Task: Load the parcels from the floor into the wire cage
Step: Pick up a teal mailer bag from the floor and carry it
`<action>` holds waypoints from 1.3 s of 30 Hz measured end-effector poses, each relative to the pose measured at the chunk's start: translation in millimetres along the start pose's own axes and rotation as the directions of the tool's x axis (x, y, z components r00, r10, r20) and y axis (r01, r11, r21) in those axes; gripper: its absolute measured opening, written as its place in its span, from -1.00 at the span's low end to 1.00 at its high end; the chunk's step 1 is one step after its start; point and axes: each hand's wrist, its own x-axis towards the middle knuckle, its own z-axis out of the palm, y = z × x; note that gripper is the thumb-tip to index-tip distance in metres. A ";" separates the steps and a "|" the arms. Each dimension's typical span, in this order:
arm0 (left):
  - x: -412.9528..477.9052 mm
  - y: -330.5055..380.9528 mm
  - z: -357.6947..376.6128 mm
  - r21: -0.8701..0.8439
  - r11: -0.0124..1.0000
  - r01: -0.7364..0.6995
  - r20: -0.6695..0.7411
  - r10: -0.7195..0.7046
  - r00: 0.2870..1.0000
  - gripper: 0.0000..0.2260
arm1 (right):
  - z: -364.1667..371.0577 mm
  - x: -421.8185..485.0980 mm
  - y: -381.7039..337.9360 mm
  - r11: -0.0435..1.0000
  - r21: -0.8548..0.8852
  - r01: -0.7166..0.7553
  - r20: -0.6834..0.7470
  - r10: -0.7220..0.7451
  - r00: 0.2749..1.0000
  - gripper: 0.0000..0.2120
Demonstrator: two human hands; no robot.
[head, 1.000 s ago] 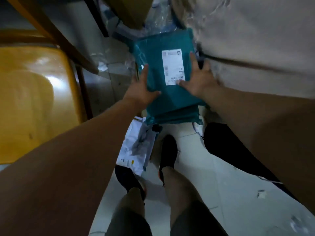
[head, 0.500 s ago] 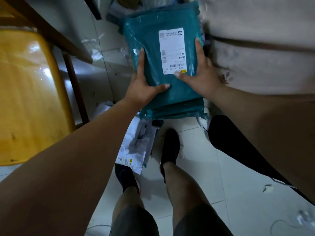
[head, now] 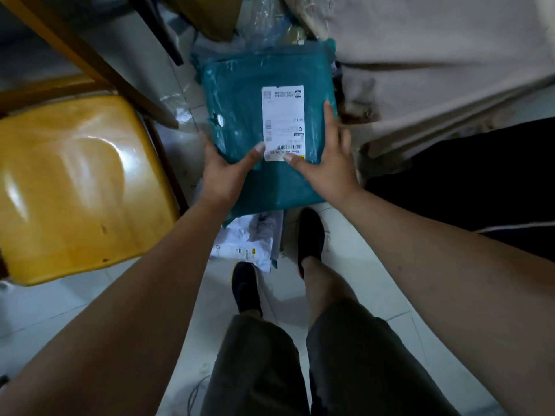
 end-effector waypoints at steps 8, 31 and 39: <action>-154.7 81.7 -59.1 -0.025 0.983 -0.181 0.170 0.182 0.968 -0.46 | -51.6 -158.6 -75.5 0.992 0.104 -0.069 -0.093 0.078 0.993 0.08; -424.3 134.2 -5.7 0.244 0.847 -0.472 0.630 0.232 0.741 -0.55 | -155.0 -491.0 -2.5 0.873 0.487 -0.018 -0.414 0.248 0.876 0.07; -514.5 86.5 112.4 0.327 0.793 -0.515 0.807 0.049 0.588 -0.31 | -202.6 -594.2 116.5 0.783 0.621 -0.024 -0.493 0.415 0.765 0.04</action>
